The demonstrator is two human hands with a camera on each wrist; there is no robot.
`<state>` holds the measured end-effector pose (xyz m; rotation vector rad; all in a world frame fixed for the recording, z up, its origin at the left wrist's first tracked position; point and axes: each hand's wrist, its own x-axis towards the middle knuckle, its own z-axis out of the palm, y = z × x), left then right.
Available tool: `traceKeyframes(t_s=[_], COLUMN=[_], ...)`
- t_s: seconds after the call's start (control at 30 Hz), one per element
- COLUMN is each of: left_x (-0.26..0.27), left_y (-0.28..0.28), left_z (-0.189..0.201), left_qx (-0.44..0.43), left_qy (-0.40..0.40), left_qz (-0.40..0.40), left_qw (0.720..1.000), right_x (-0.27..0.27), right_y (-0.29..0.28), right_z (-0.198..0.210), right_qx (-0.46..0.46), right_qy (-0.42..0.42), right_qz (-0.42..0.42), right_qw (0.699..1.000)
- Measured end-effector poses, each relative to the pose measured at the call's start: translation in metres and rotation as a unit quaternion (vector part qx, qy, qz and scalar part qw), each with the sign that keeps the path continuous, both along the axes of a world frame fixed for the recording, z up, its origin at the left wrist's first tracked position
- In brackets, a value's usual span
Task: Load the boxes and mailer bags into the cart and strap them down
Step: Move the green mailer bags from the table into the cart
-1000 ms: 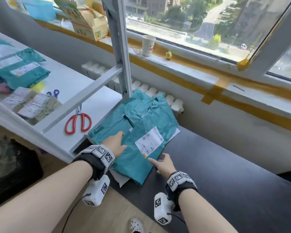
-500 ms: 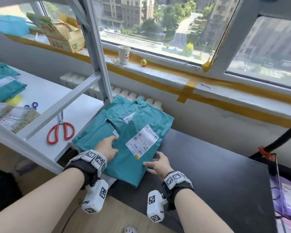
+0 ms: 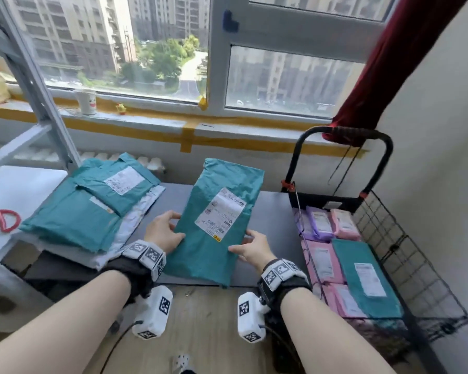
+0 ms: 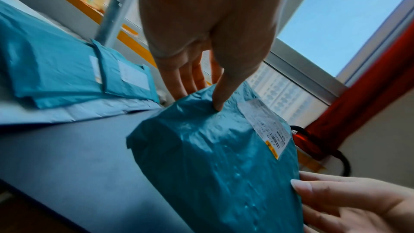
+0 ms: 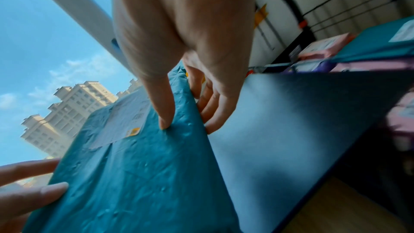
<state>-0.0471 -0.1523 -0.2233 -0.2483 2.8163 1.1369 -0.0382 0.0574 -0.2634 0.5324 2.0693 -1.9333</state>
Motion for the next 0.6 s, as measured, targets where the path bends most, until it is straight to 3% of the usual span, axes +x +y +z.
traceKeyframes(t_s=[0.33,0.6], left_x=[0.026,-0.003], left_y=[0.195,0.356], left_z=[0.012,-0.008], left_qx=[0.028,0.024], left_qy=[-0.013,-0.033], left_qz=[-0.142,-0.16], left_qw=[0.989,0.986], right_x=[0.089,0.07], right_y=[0.183,0.343], right_z=[0.02,0.007], right_qx=[0.065,0.095], right_qy=[0.046,0.015], right_qz=[-0.16,-0.17], right_qw=[0.984,0.981])
